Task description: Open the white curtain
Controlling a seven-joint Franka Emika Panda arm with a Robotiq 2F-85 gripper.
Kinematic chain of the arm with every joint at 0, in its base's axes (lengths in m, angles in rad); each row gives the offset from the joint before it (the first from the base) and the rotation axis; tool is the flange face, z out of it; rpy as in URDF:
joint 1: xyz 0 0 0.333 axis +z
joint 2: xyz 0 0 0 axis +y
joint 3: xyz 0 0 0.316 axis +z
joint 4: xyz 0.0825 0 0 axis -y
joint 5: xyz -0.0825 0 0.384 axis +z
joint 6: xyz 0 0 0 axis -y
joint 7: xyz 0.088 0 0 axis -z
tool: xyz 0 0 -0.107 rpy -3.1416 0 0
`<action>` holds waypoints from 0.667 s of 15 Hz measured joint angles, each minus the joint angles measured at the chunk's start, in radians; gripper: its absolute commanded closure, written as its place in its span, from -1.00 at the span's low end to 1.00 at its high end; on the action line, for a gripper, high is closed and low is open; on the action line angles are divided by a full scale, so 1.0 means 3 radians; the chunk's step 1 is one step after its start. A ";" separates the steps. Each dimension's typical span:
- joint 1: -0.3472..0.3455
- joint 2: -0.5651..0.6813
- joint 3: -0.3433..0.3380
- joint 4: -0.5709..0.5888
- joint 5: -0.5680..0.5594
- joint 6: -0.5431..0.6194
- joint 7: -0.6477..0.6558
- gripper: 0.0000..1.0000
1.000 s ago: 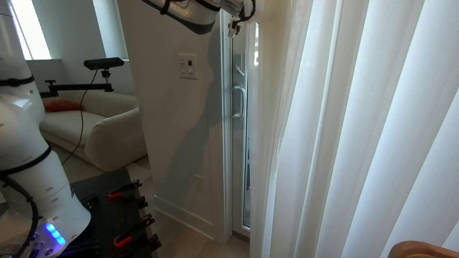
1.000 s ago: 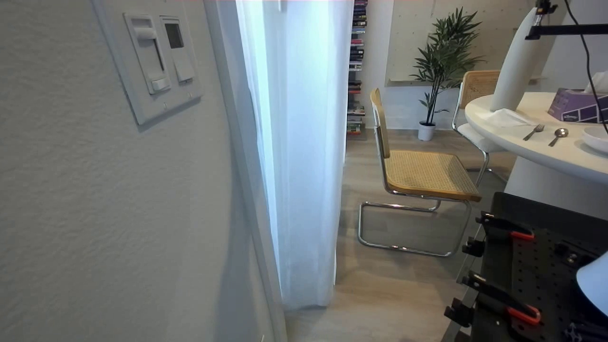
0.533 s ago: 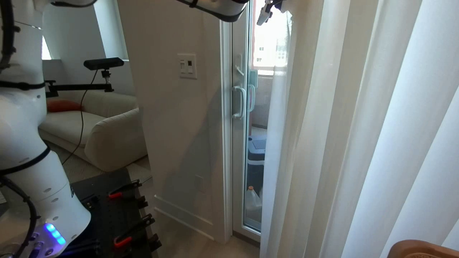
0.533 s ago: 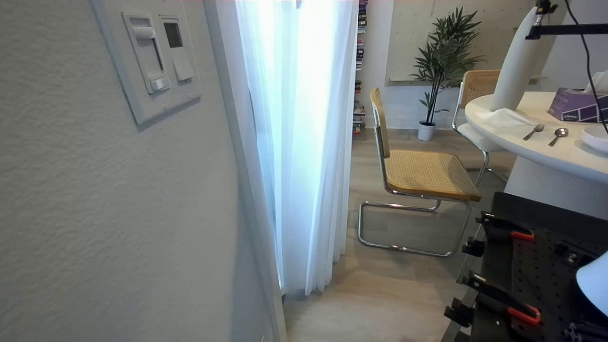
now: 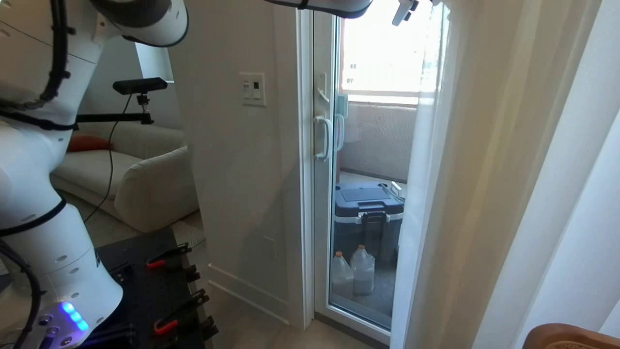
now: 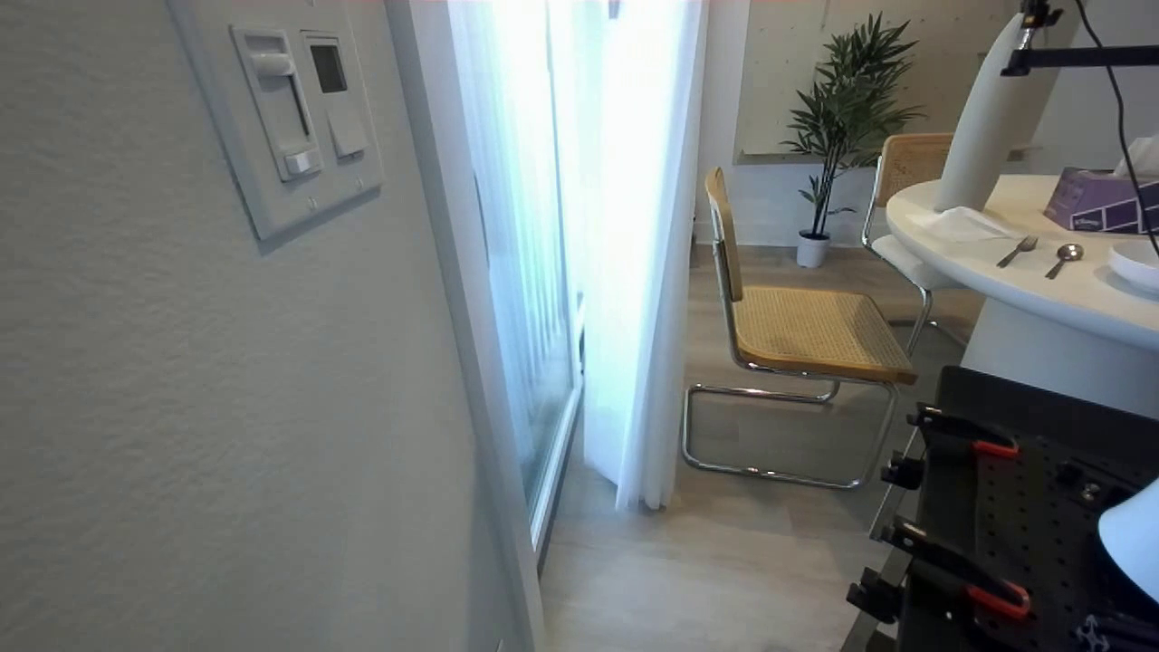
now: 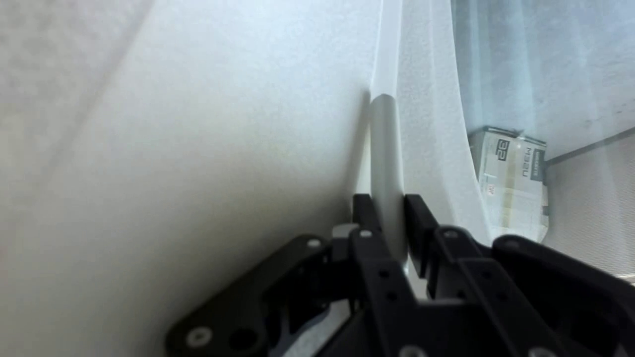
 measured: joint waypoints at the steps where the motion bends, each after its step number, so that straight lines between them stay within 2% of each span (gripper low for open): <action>1: -0.0035 0.0096 -0.0029 0.0162 0.0052 -0.0106 -0.0005 0.90; 5: -0.0234 0.0422 -0.0055 0.0769 0.0151 -0.0525 -0.0011 0.90; 10: -0.0518 0.0665 -0.0081 0.1294 0.0306 -0.0872 -0.0164 0.90</action>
